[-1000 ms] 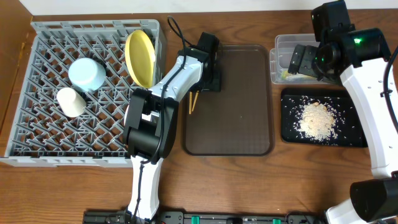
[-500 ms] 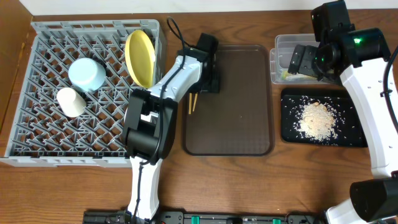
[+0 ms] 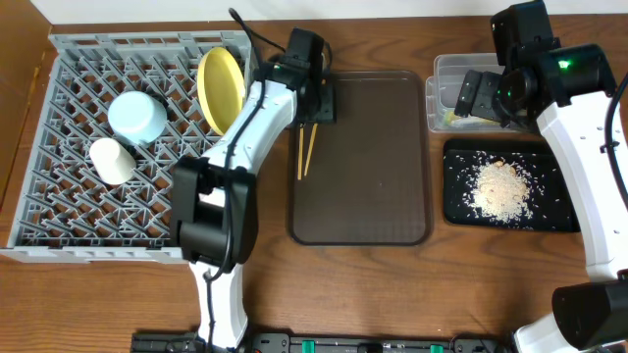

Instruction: Sort waste into correct bins and load items into the dishwasher

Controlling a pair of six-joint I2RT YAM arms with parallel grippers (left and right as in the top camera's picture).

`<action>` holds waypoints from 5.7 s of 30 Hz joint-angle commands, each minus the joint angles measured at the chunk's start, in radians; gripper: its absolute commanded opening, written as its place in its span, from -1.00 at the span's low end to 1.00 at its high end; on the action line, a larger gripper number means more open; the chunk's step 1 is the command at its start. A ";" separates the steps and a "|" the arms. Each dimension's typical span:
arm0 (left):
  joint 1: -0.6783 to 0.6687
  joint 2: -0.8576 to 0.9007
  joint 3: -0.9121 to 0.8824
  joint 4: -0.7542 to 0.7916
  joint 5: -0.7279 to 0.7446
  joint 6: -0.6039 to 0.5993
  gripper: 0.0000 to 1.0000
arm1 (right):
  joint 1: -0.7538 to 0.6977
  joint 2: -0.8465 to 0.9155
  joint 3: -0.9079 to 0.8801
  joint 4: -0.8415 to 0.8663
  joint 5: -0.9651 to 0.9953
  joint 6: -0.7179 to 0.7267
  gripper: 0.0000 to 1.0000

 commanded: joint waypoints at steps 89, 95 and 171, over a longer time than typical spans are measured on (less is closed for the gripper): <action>0.013 -0.312 -0.223 -0.090 -0.024 -0.010 -0.85 | -0.001 -0.010 0.004 -0.001 0.010 0.007 0.99; 0.109 -0.356 -0.223 -0.085 -0.039 0.178 -0.85 | -0.001 -0.010 0.004 -0.001 0.010 0.008 0.98; 0.325 -0.544 -0.293 0.108 0.255 0.240 0.39 | -0.001 -0.010 0.004 -0.001 0.010 0.008 0.99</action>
